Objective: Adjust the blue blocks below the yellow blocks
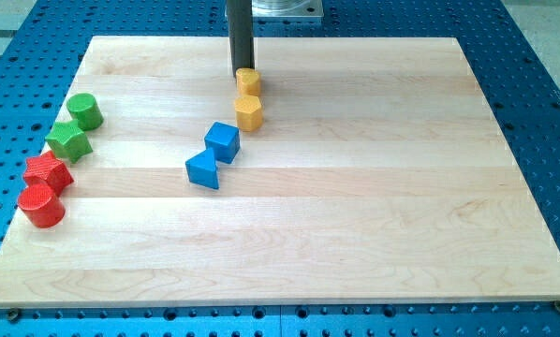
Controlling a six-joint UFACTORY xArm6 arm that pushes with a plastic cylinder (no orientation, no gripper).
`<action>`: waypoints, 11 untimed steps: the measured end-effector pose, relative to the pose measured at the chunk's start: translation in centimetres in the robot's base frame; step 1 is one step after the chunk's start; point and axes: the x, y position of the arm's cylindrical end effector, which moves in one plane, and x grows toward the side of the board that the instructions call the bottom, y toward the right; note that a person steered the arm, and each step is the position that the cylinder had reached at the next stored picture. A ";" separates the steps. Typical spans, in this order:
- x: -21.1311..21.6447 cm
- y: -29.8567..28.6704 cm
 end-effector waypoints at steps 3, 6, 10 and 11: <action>6.6 -8.3; 14.0 -4.3; 20.7 -3.9; 22.3 -4.3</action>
